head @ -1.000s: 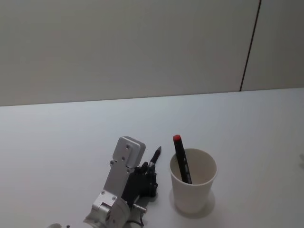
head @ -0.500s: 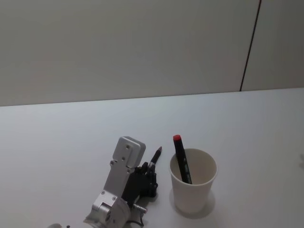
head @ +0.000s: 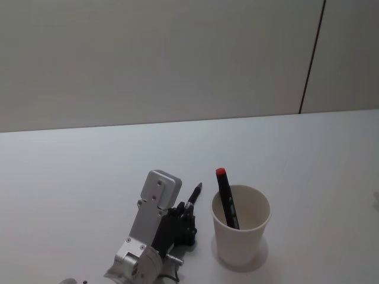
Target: Place the pen into the pen holder.
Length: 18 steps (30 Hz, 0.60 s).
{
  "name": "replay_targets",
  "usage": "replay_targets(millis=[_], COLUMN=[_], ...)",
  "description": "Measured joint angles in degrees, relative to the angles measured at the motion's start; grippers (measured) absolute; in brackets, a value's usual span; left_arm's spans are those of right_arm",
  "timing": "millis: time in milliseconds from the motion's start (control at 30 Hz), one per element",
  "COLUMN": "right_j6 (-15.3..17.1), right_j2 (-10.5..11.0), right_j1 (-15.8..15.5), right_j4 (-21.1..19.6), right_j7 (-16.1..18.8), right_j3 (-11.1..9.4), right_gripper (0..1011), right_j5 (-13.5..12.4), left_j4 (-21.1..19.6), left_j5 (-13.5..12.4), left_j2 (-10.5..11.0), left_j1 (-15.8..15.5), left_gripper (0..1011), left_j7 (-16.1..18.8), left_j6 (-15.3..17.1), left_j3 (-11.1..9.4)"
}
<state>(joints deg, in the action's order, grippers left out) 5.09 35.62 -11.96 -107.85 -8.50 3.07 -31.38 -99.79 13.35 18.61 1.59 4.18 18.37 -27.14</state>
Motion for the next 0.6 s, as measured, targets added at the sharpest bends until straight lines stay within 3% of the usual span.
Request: replay_targets(millis=[367,600], right_j6=[0.0,0.0], right_j2=[0.0,0.0], right_j1=[0.0,0.0], right_j4=[0.0,0.0], right_j7=[0.0,0.0], right_j3=[0.0,0.0], right_gripper=[1001,1001], right_j5=[0.0,0.0], left_j4=[-1.4,-3.1], left_j5=[-2.4,-5.3], left_j2=[0.2,0.1], left_j1=[0.0,-0.9], left_gripper=[138,138], left_j7=[2.3,4.3], left_j6=[-1.5,-2.5], left_j3=[0.7,1.6])
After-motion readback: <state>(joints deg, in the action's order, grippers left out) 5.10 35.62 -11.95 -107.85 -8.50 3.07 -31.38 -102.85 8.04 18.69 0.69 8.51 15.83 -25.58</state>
